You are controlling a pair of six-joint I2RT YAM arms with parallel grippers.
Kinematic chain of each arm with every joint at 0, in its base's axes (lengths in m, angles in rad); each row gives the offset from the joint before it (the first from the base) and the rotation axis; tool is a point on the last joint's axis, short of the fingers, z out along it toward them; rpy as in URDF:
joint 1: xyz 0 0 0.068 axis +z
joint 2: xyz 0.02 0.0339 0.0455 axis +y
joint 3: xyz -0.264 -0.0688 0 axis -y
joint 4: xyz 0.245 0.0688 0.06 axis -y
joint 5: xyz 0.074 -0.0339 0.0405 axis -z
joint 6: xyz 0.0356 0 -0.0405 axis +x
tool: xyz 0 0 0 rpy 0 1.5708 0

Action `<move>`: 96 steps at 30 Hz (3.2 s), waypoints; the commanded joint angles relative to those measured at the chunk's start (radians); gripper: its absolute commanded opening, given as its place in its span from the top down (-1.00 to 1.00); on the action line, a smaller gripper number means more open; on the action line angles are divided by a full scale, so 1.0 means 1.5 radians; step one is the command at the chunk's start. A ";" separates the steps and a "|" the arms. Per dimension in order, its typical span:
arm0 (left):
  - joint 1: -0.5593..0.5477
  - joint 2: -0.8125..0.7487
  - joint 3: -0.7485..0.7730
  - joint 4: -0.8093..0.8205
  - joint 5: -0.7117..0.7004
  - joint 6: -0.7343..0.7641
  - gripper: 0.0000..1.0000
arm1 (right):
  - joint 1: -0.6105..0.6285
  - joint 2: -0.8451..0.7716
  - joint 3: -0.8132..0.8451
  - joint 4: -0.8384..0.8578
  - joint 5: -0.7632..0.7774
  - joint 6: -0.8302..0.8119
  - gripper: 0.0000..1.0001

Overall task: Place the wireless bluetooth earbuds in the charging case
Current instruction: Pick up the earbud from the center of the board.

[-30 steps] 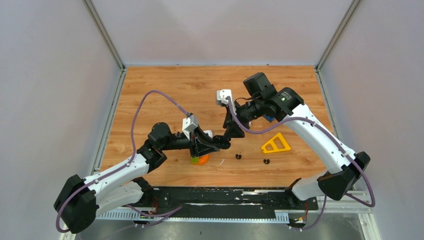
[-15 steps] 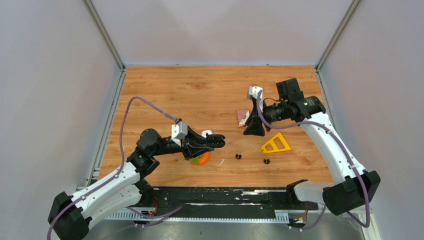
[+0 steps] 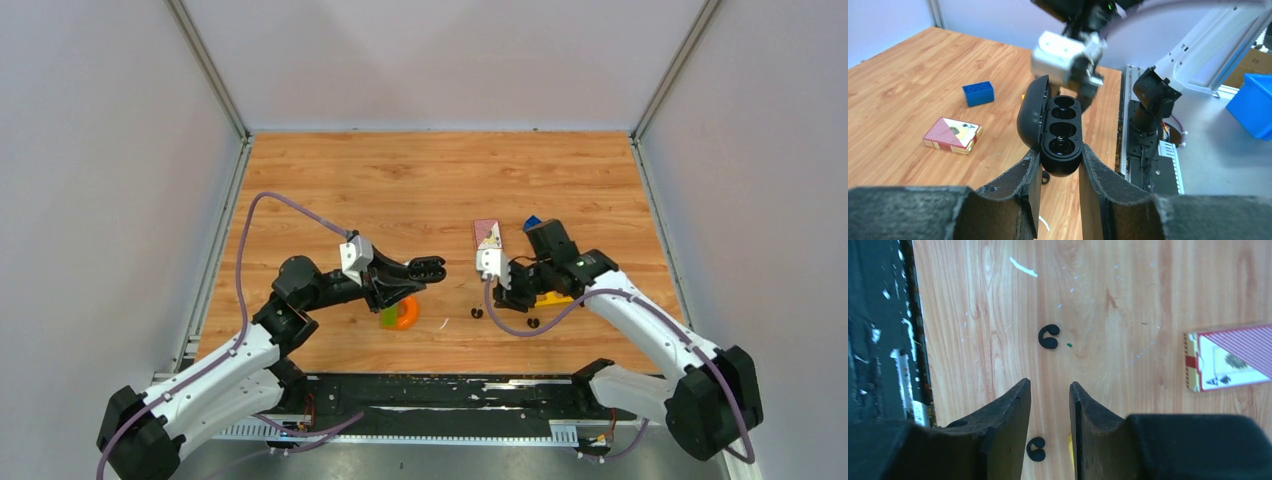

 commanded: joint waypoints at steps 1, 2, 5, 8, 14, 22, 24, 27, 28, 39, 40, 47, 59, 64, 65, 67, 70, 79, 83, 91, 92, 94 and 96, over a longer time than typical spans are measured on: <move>0.032 0.011 -0.004 0.068 -0.013 -0.041 1.00 | 0.108 0.056 -0.032 0.103 0.133 -0.048 0.33; 0.041 0.014 -0.007 0.084 -0.013 -0.052 1.00 | 0.137 0.074 -0.037 0.111 0.159 -0.046 0.34; 0.061 0.018 -0.017 0.120 -0.014 -0.080 1.00 | 0.192 0.120 -0.048 0.153 0.231 -0.020 0.36; 0.066 0.021 -0.019 0.130 -0.015 -0.090 1.00 | 0.211 0.150 -0.043 0.171 0.266 -0.008 0.38; 0.067 0.015 -0.019 0.121 -0.016 -0.087 1.00 | 0.224 0.165 -0.041 0.182 0.274 -0.002 0.39; 0.068 0.014 -0.017 0.115 -0.017 -0.085 1.00 | 0.237 0.165 -0.037 0.157 0.214 -0.008 0.40; 0.068 0.014 -0.016 0.113 -0.016 -0.084 1.00 | 0.238 0.168 -0.035 0.151 0.206 -0.011 0.40; 0.067 0.014 -0.016 0.112 -0.014 -0.084 1.00 | 0.239 0.179 -0.031 0.145 0.204 -0.013 0.42; 0.068 0.014 -0.015 0.111 -0.014 -0.082 1.00 | 0.239 0.184 -0.030 0.144 0.202 -0.013 0.42; 0.068 0.013 -0.014 0.105 -0.010 -0.080 1.00 | 0.240 0.213 -0.030 0.156 0.210 -0.007 0.43; 0.068 0.013 -0.014 0.105 -0.010 -0.080 1.00 | 0.240 0.214 -0.030 0.157 0.212 -0.007 0.43; 0.067 0.013 -0.013 0.104 -0.008 -0.081 1.00 | 0.241 0.227 -0.030 0.171 0.235 -0.002 0.41; 0.068 0.013 -0.012 0.105 -0.007 -0.084 1.00 | 0.245 0.227 -0.024 0.184 0.292 0.001 0.42; 0.068 0.013 -0.012 0.104 -0.006 -0.084 1.00 | 0.245 0.214 -0.020 0.195 0.316 0.000 0.45; 0.068 0.013 -0.012 0.104 -0.005 -0.084 1.00 | 0.245 0.212 -0.018 0.196 0.317 0.000 0.45; 0.067 0.013 -0.012 0.104 -0.004 -0.085 1.00 | 0.245 0.212 -0.015 0.195 0.317 0.001 0.45; 0.067 0.012 -0.012 0.104 -0.004 -0.086 1.00 | 0.245 0.214 -0.009 0.193 0.318 0.002 0.47; 0.068 0.012 -0.011 0.104 -0.001 -0.085 1.00 | 0.245 0.225 0.006 0.193 0.308 0.025 0.54; 0.068 0.012 -0.011 0.104 -0.001 -0.087 1.00 | 0.245 0.237 0.013 0.193 0.307 0.033 0.55; 0.068 0.013 -0.010 0.100 0.002 -0.085 1.00 | 0.245 0.255 0.025 0.193 0.322 0.050 0.56; 0.068 0.013 -0.010 0.101 0.002 -0.085 1.00 | 0.245 0.257 0.027 0.193 0.325 0.054 0.56; 0.068 0.013 -0.009 0.100 0.002 -0.085 1.00 | 0.245 0.262 0.033 0.193 0.328 0.065 0.54; 0.068 0.014 -0.009 0.099 0.003 -0.084 1.00 | 0.245 0.267 0.040 0.190 0.329 0.075 0.51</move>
